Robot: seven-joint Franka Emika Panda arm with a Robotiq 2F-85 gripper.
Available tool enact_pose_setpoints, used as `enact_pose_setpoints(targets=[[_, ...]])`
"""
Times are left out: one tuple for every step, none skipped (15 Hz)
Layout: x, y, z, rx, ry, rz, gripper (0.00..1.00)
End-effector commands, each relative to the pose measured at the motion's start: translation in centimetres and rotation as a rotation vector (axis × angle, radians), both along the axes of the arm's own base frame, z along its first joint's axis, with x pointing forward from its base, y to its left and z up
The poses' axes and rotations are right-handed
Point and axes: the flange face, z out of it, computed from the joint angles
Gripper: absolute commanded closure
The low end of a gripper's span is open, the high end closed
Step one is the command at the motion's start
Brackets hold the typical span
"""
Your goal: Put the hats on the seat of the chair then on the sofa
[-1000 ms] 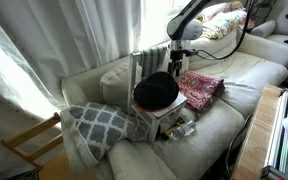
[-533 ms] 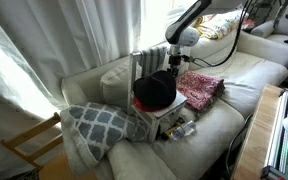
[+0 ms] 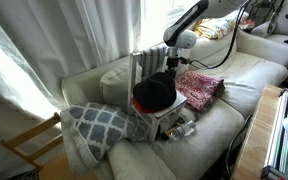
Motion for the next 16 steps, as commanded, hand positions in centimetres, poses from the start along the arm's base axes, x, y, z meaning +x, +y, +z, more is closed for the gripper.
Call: enact_pose_setpoints(targets=[[0.2,1.2,-1.9,0.027,0.045,-0.003,0.13],[0.2,1.5,-2.2,0.036,0.051,0.002,0.04],[0.2,1.7,-2.6,0.044,0.060,0.000,0.01],[0.1,1.9,-2.9,0.054,0.072,-0.001,0.00],[0.1,2.0,-3.2,0.064,0.082,-0.003,0.00],[0.1,2.1,-3.4,0.072,0.091,-0.008,0.00],[0.1,2.1,-3.7,0.086,0.100,-0.017,0.01],[0.2,2.1,-3.9,0.093,0.103,-0.027,0.10],[0.3,1.9,-4.0,0.103,0.106,-0.042,0.26],[0.5,1.7,-4.1,0.112,0.104,-0.068,0.29],[0.7,1.5,-4.2,0.119,0.103,-0.088,0.37],[0.8,1.6,-4.3,0.135,0.105,-0.107,0.45],[0.9,1.6,-4.5,0.149,0.111,-0.122,0.54],[0.9,1.7,-4.7,0.160,0.116,-0.132,0.61],[0.9,2.0,-4.8,0.179,0.126,-0.135,0.69],[0.9,2.1,-5.0,0.191,0.138,-0.137,0.67]])
